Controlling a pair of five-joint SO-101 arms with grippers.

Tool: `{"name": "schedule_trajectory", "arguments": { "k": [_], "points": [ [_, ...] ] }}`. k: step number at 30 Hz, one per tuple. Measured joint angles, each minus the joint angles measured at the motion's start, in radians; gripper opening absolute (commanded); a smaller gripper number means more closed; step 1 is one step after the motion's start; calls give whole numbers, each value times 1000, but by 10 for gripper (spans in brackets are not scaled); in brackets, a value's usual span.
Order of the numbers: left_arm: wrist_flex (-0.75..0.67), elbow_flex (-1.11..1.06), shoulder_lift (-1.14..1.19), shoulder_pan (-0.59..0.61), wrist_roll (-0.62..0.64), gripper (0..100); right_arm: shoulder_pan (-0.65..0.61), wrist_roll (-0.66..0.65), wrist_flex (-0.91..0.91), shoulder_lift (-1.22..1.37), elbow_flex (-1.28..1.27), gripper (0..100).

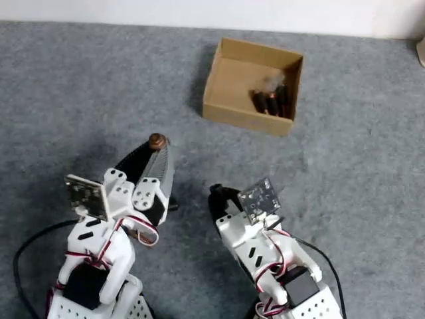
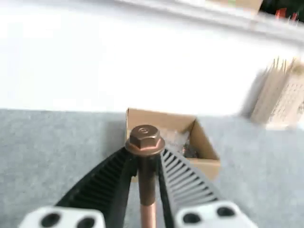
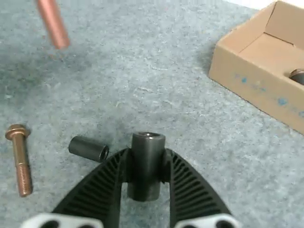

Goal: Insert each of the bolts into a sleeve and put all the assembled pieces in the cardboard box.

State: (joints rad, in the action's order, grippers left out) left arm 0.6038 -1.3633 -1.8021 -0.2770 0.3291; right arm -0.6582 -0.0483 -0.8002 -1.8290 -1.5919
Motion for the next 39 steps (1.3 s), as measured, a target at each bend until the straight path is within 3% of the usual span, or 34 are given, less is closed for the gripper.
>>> {"name": "schedule_trajectory", "arguments": {
  "k": [10,16,23,39],
  "points": [
    [-86,0,-2,0,213,6,-3,0,-3,-2,52,5],
    [-86,0,-2,-5,224,6,-3,0,-3,-2,110,5],
    [-86,-38,-2,-169,222,6,-112,0,-3,-2,112,5],
    [-86,-83,-2,-163,222,6,-130,0,-3,-2,112,5]
  ]
}}
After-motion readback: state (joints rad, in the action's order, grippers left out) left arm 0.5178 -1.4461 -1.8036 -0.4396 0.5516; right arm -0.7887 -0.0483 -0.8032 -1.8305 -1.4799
